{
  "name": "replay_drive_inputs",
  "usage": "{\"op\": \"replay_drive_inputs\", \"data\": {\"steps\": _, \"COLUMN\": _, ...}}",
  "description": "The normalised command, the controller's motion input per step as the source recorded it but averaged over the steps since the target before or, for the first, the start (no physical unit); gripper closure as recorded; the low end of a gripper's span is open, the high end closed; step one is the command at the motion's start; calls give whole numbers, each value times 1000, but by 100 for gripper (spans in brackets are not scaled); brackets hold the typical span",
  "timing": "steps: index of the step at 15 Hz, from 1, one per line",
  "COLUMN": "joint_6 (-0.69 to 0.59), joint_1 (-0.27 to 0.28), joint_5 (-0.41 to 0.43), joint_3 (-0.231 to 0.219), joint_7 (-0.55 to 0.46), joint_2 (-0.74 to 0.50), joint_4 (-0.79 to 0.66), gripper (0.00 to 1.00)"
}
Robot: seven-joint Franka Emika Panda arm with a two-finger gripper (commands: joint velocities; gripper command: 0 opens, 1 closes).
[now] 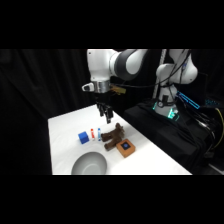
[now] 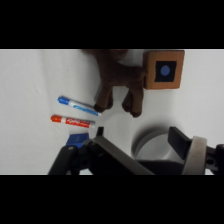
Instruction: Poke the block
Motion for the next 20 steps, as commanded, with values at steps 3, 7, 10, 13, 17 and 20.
{"op": "replay_drive_inputs", "data": {"steps": 3, "joint_6": 41, "joint_1": 0, "joint_5": 6, "joint_3": 36, "joint_7": 53, "joint_2": -25, "joint_4": -52, "gripper": 0}}
{"op": "replay_drive_inputs", "data": {"steps": 7, "joint_6": 148, "joint_1": 65, "joint_5": -58, "joint_3": 64, "joint_7": 169, "joint_2": -53, "joint_4": -150, "gripper": 0}}
{"op": "replay_drive_inputs", "data": {"steps": 10, "joint_6": 210, "joint_1": 101, "joint_5": -119, "joint_3": 67, "joint_7": 232, "joint_2": -42, "joint_4": -156, "gripper": 28}}
{"op": "replay_drive_inputs", "data": {"steps": 13, "joint_6": 224, "joint_1": 102, "joint_5": -160, "joint_3": 55, "joint_7": 241, "joint_2": -12, "joint_4": -126, "gripper": 53}}
{"op": "replay_drive_inputs", "data": {"steps": 17, "joint_6": 239, "joint_1": 72, "joint_5": -138, "joint_3": 32, "joint_7": 182, "joint_2": 63, "joint_4": -84, "gripper": 86}}
{"op": "replay_drive_inputs", "data": {"steps": 20, "joint_6": 332, "joint_1": 51, "joint_5": -89, "joint_3": 29, "joint_7": 124, "joint_2": 136, "joint_4": -83, "gripper": 100}}
